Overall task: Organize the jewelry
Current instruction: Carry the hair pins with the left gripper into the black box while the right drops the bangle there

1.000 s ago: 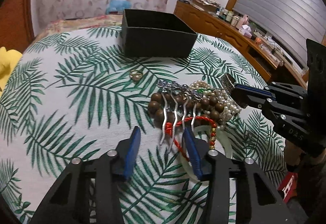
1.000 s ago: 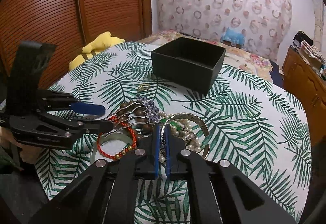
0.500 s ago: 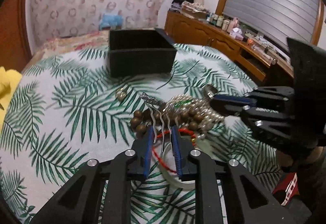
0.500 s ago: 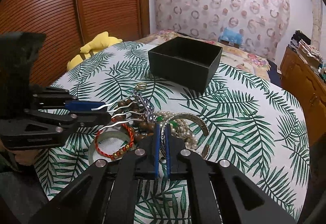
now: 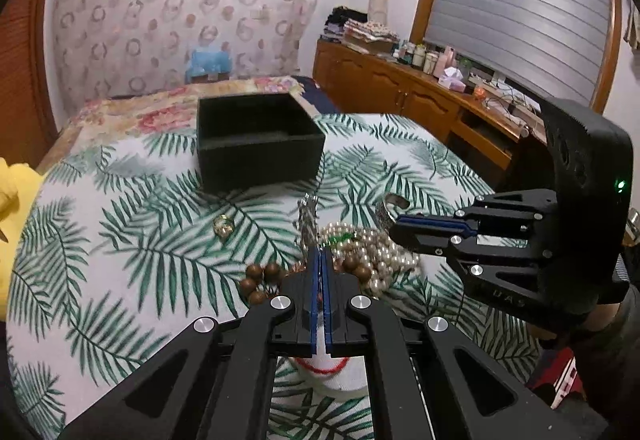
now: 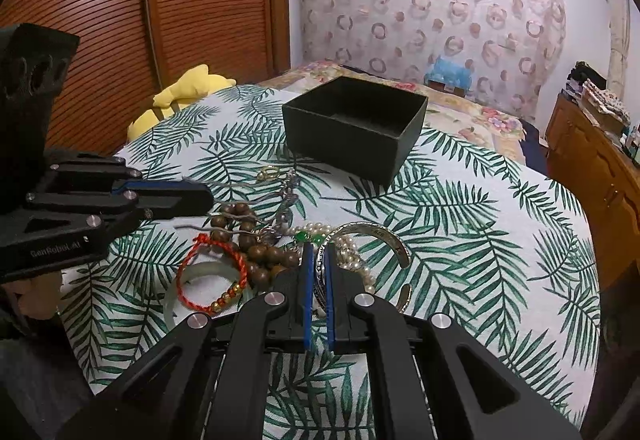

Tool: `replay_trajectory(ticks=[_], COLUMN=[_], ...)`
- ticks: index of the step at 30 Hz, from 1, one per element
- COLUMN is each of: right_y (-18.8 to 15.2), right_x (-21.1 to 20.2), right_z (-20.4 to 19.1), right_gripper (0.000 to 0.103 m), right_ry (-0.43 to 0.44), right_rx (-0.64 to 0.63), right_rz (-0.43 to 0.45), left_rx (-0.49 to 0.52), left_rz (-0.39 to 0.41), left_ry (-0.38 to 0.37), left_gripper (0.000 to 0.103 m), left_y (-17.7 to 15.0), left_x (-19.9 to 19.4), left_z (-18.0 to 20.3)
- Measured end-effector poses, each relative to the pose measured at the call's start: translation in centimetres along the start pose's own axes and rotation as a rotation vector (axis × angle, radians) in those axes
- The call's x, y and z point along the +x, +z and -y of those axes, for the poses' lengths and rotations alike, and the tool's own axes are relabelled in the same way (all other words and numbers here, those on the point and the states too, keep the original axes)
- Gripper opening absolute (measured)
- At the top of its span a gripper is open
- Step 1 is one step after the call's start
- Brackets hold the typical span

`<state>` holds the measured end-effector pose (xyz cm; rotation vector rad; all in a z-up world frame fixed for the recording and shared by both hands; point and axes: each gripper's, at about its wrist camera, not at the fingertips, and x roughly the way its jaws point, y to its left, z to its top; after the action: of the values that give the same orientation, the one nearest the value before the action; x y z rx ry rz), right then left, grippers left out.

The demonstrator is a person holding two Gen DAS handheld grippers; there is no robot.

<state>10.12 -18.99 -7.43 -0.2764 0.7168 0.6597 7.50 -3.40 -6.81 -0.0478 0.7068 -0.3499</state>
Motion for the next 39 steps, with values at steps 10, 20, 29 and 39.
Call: replay_trajectory(ticks=[10, 20, 29, 39], right_y=[2.1, 6.8, 11.2, 13.6], right_x=[0.4, 1.5, 3.9, 8.3], right_z=[0.6, 1.6, 2.6, 3.5], right_gripper=[0.006, 0.006, 0.006, 0.006], right_ry=[0.008, 0.031, 0.058, 0.085], right_rx=[-0.022, -0.065, -0.093, -0.104], right_rz=[0.02, 0.056, 0.063, 0.019], left_rx=[0.007, 0.018, 0.007, -0.01], left_rz=[0.081, 0.094, 0.106, 0.102], left_ry=[-0.002, 0.055, 0.104, 0.159], left_gripper=[0.001, 0.001, 0.001, 0.001], left_y=[2.8, 6.2, 9.8, 12.7], left_x=[-1.5, 0.0, 1.0, 2.7], left_z=[-0.6, -3.4, -6.4, -9.1])
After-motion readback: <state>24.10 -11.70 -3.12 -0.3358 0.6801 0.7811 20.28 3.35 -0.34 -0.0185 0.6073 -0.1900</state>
